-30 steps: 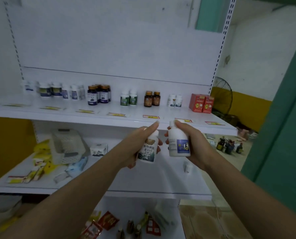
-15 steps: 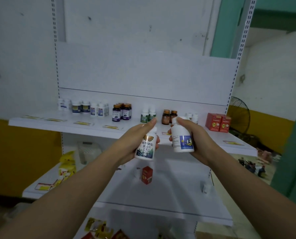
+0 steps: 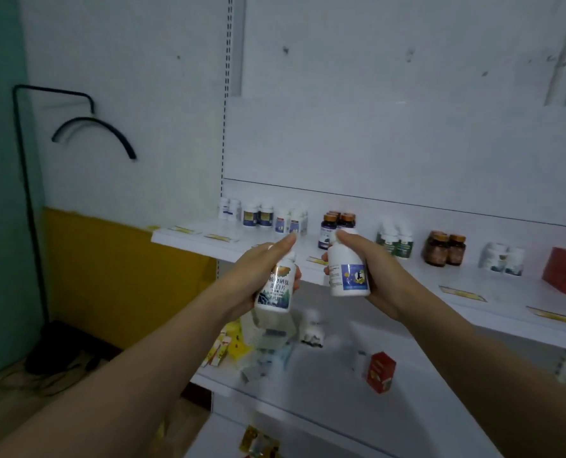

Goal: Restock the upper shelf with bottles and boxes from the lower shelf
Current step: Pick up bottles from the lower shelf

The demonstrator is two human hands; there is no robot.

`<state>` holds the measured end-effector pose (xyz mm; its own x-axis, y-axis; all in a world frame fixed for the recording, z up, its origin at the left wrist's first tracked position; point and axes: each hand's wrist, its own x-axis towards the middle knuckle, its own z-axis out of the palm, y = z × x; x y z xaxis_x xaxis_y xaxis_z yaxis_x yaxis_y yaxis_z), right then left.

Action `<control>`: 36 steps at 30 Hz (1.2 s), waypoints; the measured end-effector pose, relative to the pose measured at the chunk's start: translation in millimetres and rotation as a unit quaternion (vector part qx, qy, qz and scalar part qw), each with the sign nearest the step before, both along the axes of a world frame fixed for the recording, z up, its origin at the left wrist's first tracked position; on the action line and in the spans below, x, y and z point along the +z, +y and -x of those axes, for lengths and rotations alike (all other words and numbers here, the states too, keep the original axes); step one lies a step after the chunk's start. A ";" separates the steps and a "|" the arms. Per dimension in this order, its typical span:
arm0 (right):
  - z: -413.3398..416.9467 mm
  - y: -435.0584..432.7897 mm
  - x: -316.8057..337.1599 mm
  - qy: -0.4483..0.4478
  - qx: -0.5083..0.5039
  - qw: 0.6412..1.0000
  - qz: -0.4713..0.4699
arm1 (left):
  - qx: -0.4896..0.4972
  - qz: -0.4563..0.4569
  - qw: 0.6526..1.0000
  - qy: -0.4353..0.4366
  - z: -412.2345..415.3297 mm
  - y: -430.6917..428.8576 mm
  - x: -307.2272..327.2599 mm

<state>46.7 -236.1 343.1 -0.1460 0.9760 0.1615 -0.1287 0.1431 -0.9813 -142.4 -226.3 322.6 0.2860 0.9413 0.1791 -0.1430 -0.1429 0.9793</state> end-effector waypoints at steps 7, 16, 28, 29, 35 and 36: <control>51.8 103.4 -2.6 -0.004 0.028 1.000 -0.014 | 0.038 -0.011 0.999 -0.010 44.8 89.8 10.0; 86.1 242.3 26.3 -0.023 0.012 0.999 -0.019 | 0.045 -0.013 0.999 0.003 90.7 223.3 40.8; 130.2 365.7 -2.8 -0.105 -0.132 0.986 -0.008 | -0.034 -0.004 0.999 0.037 140.5 363.9 25.8; 132.2 372.6 -6.2 -0.115 -0.156 0.981 -0.007 | -0.052 -0.006 0.998 0.039 143.8 375.1 24.4; 133.8 411.5 -21.1 -0.207 -0.276 0.938 0.038 | -0.117 -0.011 0.993 0.029 154.6 430.6 22.7; 132.6 418.1 -24.2 -0.214 -0.293 0.931 0.046 | -0.125 -0.013 0.992 0.031 155.3 437.3 22.3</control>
